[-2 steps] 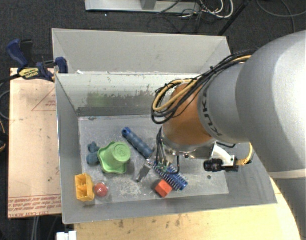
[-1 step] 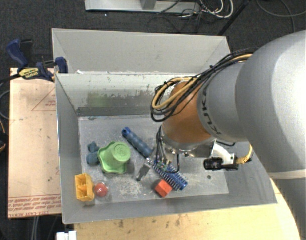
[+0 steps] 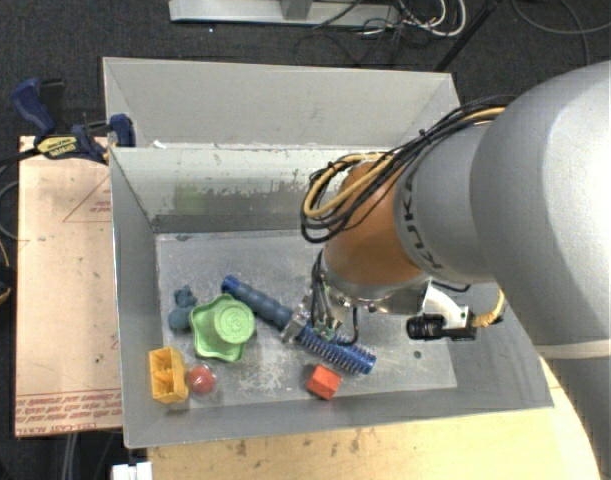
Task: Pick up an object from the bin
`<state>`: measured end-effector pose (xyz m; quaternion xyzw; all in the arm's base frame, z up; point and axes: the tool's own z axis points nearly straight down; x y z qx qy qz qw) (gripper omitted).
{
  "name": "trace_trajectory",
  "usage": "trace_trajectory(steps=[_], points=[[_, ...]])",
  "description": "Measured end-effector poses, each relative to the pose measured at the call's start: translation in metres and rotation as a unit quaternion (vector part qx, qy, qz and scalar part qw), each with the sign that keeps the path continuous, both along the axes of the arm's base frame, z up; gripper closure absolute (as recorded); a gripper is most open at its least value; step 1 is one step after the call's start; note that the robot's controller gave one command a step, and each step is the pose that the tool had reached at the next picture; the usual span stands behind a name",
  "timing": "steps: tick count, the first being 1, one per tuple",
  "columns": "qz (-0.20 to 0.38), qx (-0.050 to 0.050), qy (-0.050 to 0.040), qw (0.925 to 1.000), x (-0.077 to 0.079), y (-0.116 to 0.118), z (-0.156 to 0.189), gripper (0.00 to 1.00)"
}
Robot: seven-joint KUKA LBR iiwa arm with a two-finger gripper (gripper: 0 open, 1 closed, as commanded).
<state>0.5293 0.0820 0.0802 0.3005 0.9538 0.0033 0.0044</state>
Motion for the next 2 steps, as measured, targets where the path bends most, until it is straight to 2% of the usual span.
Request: trace_trajectory(steps=[1,2], points=[[0.001,-0.001,0.0047,1.0000,0.000,0.000,0.018,1.00],[0.003,-0.001,0.0037,1.0000,0.001,0.001,0.067,1.00]])
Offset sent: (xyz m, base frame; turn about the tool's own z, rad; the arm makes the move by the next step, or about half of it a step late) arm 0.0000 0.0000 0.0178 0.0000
